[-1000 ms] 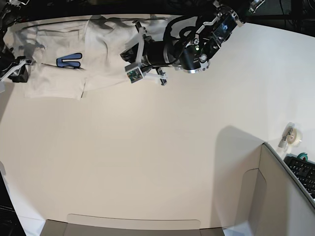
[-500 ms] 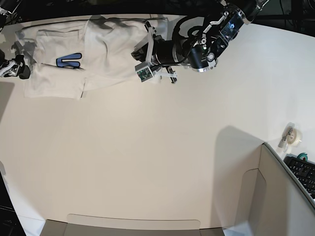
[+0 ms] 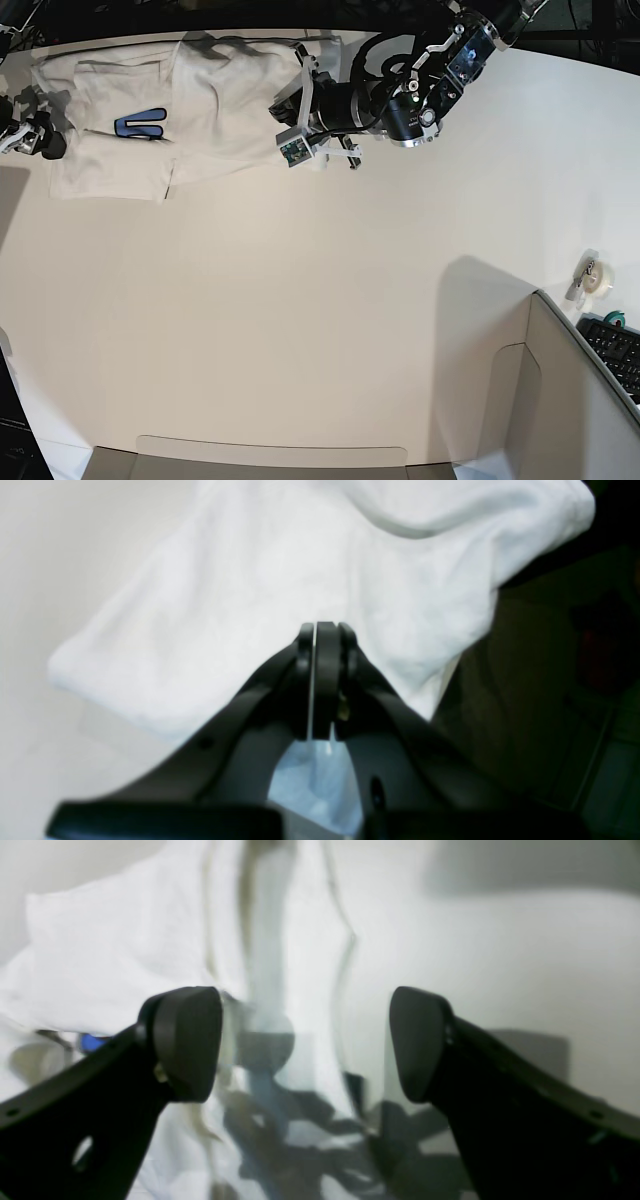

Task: Layout the t-shirt on the table in an organized manner, then fold the t-shirt properly
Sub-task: 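Press the folded fabric down with the left gripper near the right gripper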

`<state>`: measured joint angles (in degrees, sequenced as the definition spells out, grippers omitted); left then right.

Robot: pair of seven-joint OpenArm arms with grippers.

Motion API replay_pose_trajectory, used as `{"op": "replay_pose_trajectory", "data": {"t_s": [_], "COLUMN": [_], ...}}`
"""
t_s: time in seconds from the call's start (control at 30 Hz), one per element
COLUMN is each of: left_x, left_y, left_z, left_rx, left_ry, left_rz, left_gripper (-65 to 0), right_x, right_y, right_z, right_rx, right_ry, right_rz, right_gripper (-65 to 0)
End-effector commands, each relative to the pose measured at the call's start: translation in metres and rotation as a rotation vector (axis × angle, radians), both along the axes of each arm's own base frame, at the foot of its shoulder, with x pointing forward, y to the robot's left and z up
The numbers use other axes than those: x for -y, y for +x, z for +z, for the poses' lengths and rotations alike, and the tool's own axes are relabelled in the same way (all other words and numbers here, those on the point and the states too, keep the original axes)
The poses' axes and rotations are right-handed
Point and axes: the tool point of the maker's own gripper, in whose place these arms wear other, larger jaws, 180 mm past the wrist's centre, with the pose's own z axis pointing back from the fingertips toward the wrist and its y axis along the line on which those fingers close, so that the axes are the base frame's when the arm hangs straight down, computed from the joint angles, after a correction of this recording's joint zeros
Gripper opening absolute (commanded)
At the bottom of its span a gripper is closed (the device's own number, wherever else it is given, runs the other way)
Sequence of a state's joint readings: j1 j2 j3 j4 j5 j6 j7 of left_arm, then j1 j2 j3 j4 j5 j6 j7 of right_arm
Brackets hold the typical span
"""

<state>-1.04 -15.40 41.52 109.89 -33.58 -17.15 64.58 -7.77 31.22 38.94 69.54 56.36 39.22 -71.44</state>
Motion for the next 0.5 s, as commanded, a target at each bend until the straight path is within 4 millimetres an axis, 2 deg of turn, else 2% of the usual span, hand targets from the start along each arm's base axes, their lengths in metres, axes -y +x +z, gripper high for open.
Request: {"op": "replay_pose_trajectory", "data": {"t_s": [0.0,0.1,0.37,0.47], "left_x": [0.004,0.003,0.003,0.003], "left_y": [0.006,0.006,0.005,0.005], "left_z": [0.009,0.004,0.002,0.002], "left_rx": [0.022,0.008,0.003,0.001], "left_ry": [-0.033,-0.022,-0.021,-0.021], "left_rz": [0.002,0.007,0.008,0.008], "left_gripper": [-64.9,-64.9,-64.9,-64.9], "right_x": [-0.012,-0.026,-0.028,-0.029], "right_y": [-0.024,-0.028,-0.051,-0.052], "right_z": [-0.022,-0.029,-0.041,-0.041], "right_rx": [-0.139,-0.157,-0.212,-0.215], "right_ry": [-0.001,0.026,0.033,0.035], "right_rz": [0.069,0.094,0.095,0.096], "right_gripper": [-13.5,-13.5,-13.4,-13.4]}}
